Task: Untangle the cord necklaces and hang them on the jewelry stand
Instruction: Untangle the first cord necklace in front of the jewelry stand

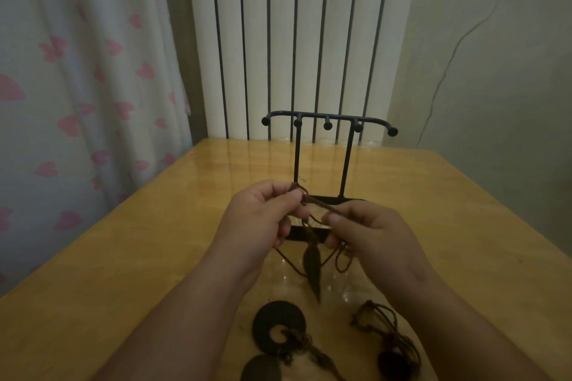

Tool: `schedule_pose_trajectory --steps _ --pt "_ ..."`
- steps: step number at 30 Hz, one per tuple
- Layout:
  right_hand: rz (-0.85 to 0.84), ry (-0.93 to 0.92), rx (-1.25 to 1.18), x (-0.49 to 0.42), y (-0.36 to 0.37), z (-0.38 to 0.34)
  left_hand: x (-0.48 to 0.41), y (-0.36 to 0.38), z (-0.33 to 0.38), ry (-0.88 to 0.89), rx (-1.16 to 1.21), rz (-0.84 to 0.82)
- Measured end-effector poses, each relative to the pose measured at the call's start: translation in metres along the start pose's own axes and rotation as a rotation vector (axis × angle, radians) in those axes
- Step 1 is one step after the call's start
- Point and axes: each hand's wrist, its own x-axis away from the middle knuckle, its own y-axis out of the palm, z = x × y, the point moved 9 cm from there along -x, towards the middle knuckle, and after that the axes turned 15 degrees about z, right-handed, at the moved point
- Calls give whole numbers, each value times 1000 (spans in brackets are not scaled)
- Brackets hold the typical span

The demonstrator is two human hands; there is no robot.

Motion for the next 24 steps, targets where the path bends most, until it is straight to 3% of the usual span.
schedule_pose_trajectory --steps 5,9,13,18,24 --pt "89 92 -232 -4 -15 0 -4 -19 1 50 -72 213" --pt "114 118 -279 -6 -19 0 -9 -30 0 43 -102 318" --pt "156 147 -281 -7 -18 6 -11 -31 -6 18 -166 323" --pt "217 122 -233 -9 -23 7 -11 -29 -10 -66 -68 284" --pt "294 132 -267 -10 -31 10 -5 -28 1 -30 -49 287"
